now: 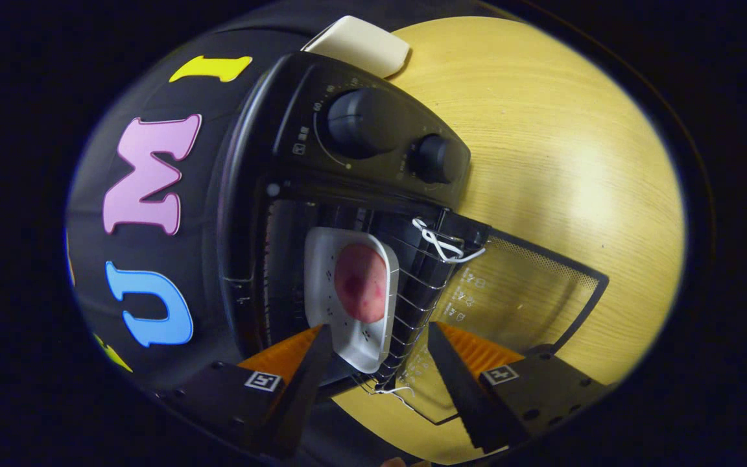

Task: Open the toaster oven, put the food inside, and close the toaster oven door.

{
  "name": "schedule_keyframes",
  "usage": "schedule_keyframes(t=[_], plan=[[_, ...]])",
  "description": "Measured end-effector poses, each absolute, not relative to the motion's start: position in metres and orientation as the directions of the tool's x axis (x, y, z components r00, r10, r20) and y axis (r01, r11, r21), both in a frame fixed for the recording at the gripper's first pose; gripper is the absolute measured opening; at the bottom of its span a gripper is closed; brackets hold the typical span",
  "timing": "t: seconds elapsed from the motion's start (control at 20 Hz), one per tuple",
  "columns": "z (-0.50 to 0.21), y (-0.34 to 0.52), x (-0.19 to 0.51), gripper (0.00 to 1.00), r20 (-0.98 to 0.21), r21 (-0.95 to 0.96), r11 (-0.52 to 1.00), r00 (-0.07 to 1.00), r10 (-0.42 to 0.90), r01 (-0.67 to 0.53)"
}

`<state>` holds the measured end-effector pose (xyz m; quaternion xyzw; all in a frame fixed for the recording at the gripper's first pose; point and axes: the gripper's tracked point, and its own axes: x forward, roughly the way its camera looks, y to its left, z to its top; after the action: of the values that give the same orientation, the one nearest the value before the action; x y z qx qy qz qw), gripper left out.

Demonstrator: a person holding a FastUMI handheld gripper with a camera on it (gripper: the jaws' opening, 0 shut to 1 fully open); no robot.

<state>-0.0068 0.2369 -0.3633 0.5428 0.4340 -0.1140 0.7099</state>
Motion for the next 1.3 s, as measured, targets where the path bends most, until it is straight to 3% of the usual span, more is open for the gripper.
schedule_keyframes(t=[0.25,0.4,0.55,0.9,1.0,1.3], plan=[[-0.338,0.202,-0.027,0.97,-0.703,0.658,0.624,0.641,0.307,0.422],[-0.327,0.171,-0.04,0.97,-0.695,0.589,0.74,0.671,0.26,0.324],[-0.3,0.141,-0.051,0.98,-0.647,0.447,0.883,0.734,0.206,0.146],[-0.231,0.118,-0.094,0.98,-0.521,0.139,0.983,0.835,0.176,-0.12],[-0.227,0.139,-0.114,0.98,-0.54,0.132,0.974,0.811,0.226,-0.184],[-0.293,0.193,-0.165,1.0,-0.745,0.208,0.954,0.597,0.298,-0.217]])
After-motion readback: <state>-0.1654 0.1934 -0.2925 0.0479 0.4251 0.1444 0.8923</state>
